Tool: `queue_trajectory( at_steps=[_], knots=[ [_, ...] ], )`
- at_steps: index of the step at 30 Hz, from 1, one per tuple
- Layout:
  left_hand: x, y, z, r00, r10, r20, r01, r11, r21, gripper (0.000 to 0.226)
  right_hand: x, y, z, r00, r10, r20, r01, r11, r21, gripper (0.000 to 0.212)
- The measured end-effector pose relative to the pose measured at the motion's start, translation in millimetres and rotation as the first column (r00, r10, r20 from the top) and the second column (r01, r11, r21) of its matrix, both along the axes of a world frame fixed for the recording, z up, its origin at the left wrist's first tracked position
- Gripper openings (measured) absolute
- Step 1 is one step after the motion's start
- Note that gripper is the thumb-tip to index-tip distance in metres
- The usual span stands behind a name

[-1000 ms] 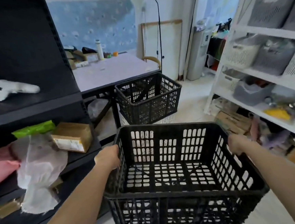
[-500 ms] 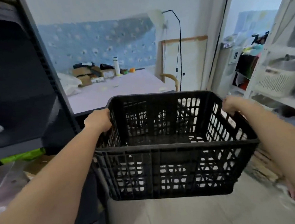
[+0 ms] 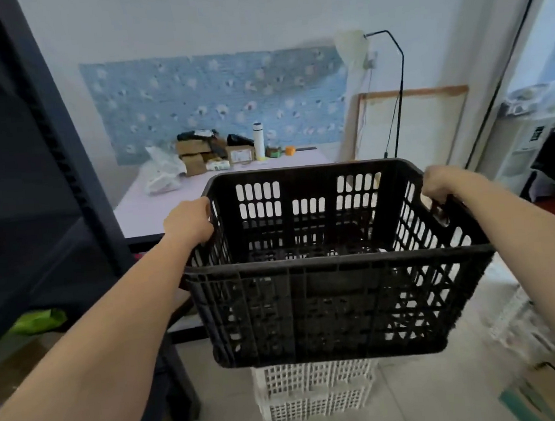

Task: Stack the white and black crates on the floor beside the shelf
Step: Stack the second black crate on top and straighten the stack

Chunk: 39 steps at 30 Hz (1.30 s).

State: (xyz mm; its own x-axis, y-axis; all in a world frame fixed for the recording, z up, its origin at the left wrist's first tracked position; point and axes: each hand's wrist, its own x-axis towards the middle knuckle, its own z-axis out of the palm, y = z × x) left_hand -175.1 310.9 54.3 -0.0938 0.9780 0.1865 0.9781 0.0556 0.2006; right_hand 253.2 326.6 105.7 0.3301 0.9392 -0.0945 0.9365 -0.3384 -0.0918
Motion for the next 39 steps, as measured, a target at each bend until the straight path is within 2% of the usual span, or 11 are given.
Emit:
queue_trajectory(
  at_steps=[3, 5, 6, 11, 15, 19, 22, 24, 30, 35, 39],
  knots=[
    [4, 43, -5, 1.0, -0.024, -0.003, 0.024, 1.0, 0.016, 0.002, 4, 38, -10, 0.999, 0.049, 0.006, -0.049, 0.999, -0.015, 0.018],
    [6, 67, -11, 1.0, -0.021, -0.003, 0.021, 0.999, 0.025, 0.001, 2, 63, -10, 0.997, 0.057, 0.056, -0.053, 0.995, -0.08, 0.008],
    [7, 79, -14, 1.0, -0.014, 0.0, 0.014, 1.0, 0.027, 0.004, 3, 80, -11, 0.998, 0.044, 0.034, -0.041, 0.997, -0.065, 0.009],
    [15, 115, -33, 1.0, 0.026, 0.011, -0.026, 0.999, 0.025, 0.015, 8, 133, -24, 0.997, 0.076, -0.024, -0.077, 0.997, -0.028, 0.034],
    [25, 132, -52, 0.998, 0.07, 0.01, -0.07, 0.997, 0.041, 0.016, 15, 166, -40, 0.995, 0.094, -0.035, -0.096, 0.995, -0.04, 0.029],
    [33, 139, -60, 0.993, 0.119, 0.013, -0.119, 0.992, 0.028, 0.017, 21, 192, -53, 0.976, 0.216, 0.013, -0.215, 0.974, -0.068, 0.009],
    [36, 141, -60, 0.989, 0.144, 0.017, -0.144, 0.989, 0.013, 0.017, 24, 199, -54, 0.978, 0.194, -0.07, -0.199, 0.977, -0.08, 0.014],
    [36, 142, -59, 0.988, 0.154, 0.005, -0.154, 0.988, 0.007, 0.017, 28, 205, -57, 0.974, 0.191, -0.124, -0.202, 0.976, -0.079, 0.027],
    [34, 142, -56, 0.988, 0.15, -0.041, -0.152, 0.986, -0.072, 0.014, 35, 201, -59, 0.966, 0.223, -0.129, -0.236, 0.967, -0.093, 0.034],
    [30, 136, -48, 0.989, 0.144, -0.042, -0.15, 0.967, -0.206, 0.031, 36, 200, -64, 0.963, 0.266, -0.05, -0.27, 0.959, -0.091, 0.027],
    [24, 120, -49, 0.987, 0.158, 0.018, -0.155, 0.98, -0.129, 0.05, 34, 201, -61, 0.95, 0.307, 0.054, -0.29, 0.935, -0.204, 0.018]
  ],
)
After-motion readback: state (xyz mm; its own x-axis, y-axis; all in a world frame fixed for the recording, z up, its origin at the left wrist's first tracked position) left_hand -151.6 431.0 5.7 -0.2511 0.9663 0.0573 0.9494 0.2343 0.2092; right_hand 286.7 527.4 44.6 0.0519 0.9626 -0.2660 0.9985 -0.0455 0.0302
